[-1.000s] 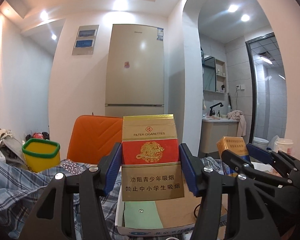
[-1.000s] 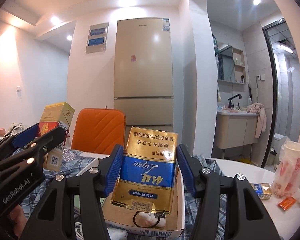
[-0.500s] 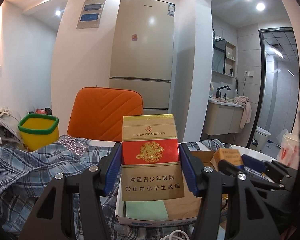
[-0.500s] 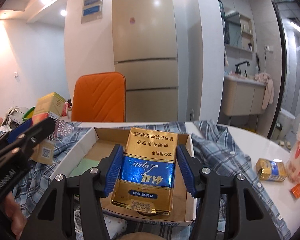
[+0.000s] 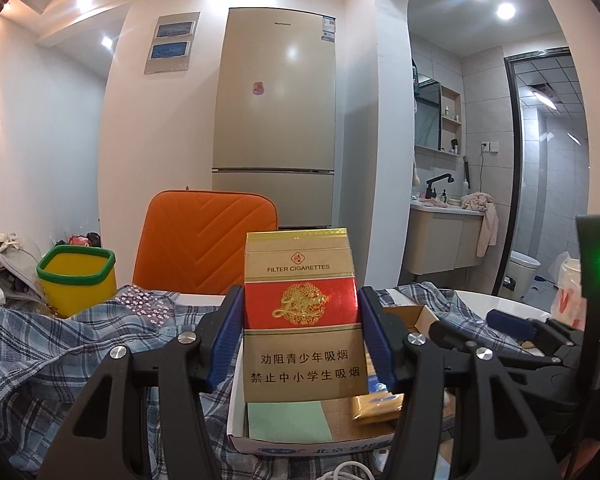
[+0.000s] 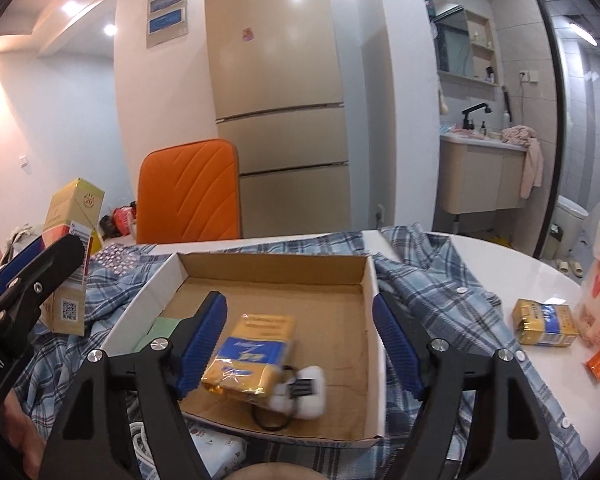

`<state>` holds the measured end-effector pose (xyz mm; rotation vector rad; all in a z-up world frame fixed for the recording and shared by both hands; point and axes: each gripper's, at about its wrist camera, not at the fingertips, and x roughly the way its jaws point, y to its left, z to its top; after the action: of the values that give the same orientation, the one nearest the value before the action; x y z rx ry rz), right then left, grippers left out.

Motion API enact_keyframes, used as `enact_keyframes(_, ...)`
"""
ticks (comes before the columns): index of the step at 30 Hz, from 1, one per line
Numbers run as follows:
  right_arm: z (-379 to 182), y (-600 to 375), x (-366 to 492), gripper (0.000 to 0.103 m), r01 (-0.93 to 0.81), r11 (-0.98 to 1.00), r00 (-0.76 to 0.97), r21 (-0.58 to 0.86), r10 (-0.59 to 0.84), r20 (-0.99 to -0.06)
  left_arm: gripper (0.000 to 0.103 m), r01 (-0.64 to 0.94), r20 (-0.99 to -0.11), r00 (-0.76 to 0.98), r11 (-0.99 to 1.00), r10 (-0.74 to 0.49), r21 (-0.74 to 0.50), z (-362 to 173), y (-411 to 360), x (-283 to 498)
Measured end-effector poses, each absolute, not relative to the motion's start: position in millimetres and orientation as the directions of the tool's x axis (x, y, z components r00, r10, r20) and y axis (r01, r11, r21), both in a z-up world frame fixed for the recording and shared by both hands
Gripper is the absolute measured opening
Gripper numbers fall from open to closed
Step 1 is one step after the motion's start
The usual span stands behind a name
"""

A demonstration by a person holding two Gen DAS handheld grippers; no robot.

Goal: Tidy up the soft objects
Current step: 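Lift both packs over the cardboard box and open both tools to drop them inside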

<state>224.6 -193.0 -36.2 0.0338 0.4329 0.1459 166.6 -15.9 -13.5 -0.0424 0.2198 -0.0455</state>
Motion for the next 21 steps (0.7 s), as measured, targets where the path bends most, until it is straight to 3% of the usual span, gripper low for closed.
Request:
enact_keyframes(12, -25, -203, 205, 0.078, -0.065, 0.996, 0.935, 0.067, 0.084, -0.344, 0.058, 0.063, -0.359, 0.930, 0.997, -0.078, -0.053, -24, -18, 194)
enact_keyframes(13, -25, -203, 204, 0.078, -0.067, 0.996, 0.935, 0.066, 0.085, -0.344, 0.063, 0.052, -0.360, 0.931, 0.998, -0.066, -0.047, -25, -19, 194)
enact_keyframes(15, -25, -203, 203, 0.078, -0.067, 0.995, 0.935, 0.068, 0.087, -0.344, 0.093, 0.045, -0.342, 0.938, 0.998, -0.056, -0.041, -24, -20, 189)
enact_keyframes(16, -24, -203, 204, 0.078, -0.067, 0.995, 0.935, 0.069, 0.087, -0.344, 0.100, 0.036, -0.331, 0.942, 0.999, -0.047, -0.037, -23, -20, 187)
enact_keyframes(21, -24, -202, 204, 0.078, -0.067, 0.995, 0.935, 0.069, 0.087, -0.343, 0.103, 0.029, -0.315, 0.948, 0.999, -0.040, -0.038, -22, -18, 183)
